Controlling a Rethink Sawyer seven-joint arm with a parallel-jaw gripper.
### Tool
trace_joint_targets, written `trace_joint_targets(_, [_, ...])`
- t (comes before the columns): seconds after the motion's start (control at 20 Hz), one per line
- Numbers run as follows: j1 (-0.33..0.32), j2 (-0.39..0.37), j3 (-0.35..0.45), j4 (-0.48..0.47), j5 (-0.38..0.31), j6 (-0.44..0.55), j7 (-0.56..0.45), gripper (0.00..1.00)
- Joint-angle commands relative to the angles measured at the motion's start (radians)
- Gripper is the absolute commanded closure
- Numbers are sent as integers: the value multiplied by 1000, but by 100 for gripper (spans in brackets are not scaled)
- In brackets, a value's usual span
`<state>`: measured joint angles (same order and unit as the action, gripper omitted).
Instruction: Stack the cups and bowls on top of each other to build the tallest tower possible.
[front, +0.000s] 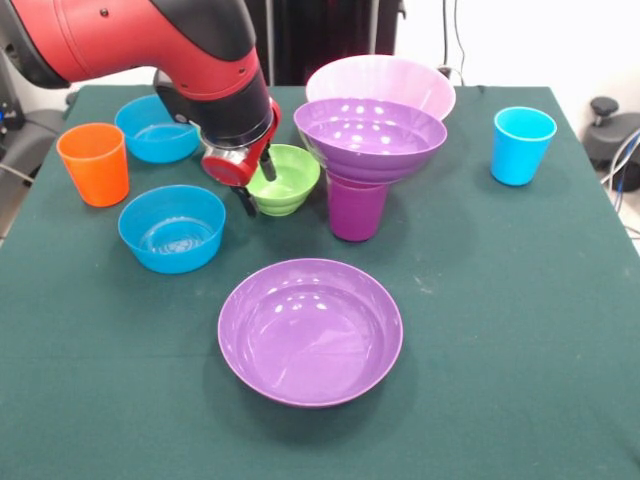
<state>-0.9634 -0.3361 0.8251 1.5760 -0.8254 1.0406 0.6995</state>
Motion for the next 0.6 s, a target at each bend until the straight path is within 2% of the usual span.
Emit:
trace_joint_targets(0.05, [34,-3,-36,22,-86,78,-349,0])
trace_joint_targets(0.4, [65,49,-51,-7,-95,38,-290,0])
trace_joint_targets(0.6, [59,49,-59,-3,-104,45,-312,0])
